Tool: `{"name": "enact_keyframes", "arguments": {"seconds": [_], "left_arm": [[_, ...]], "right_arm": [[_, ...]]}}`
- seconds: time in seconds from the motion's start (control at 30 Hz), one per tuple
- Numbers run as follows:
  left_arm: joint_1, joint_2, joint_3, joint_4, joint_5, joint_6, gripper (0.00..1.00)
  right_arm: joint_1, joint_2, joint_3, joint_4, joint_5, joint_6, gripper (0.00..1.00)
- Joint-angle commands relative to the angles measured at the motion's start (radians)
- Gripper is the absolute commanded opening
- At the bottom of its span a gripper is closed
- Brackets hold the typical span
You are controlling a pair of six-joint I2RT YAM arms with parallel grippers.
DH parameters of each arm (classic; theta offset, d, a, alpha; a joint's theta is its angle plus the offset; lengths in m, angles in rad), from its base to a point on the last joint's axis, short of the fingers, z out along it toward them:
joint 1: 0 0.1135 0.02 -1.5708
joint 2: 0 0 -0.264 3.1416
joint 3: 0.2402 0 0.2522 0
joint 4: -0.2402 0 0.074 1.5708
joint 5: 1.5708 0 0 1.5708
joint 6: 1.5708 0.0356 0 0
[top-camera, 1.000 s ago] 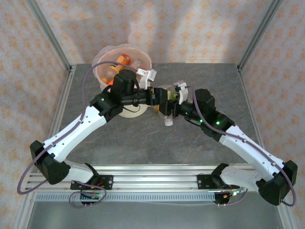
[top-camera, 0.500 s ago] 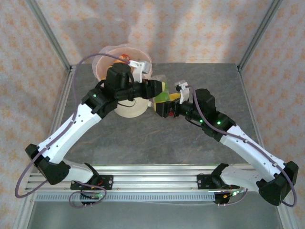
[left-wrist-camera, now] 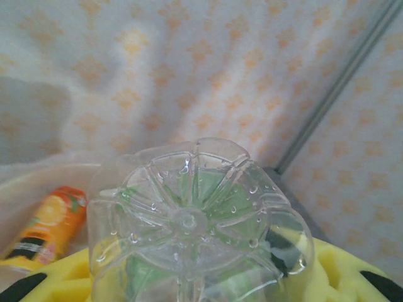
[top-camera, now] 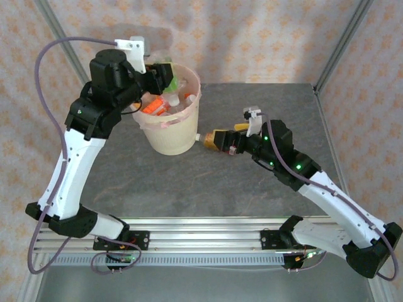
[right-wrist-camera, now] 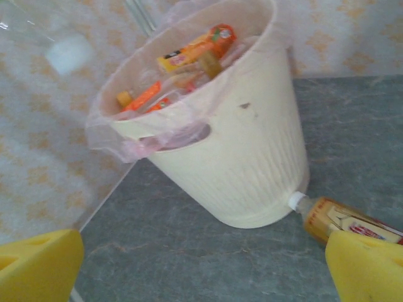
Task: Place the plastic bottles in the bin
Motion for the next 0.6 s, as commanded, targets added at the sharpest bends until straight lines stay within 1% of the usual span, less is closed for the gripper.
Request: {"name": "enact_keyframes", "arguments": {"seconds": [0.0,0.2,0.33,0.57], "left_arm": [[0.011,0.059,0.102,-0.135,-0.133,0.123,0.31],[0.016,0.173,0.261,-0.282,-0.13,0.183,0.32],[0.016,0.232,0.32,-0.329,-0.132,0.222,0.32],[0.016,0.34,0.396,-0.393,-0.044,0.259,0.32]], "right_arm": [[0.005,-0.014,0.045,-0.07,0.125,0.048,0.99],[0.005,-0.017,0.058,-0.131,0.199,0.079,0.99],[0.004,-0.023,0.062,-0.16,0.226,0.092,0.99],[0.005,-0.02,0.068,-0.202,0.274,0.111,0.99]]}}
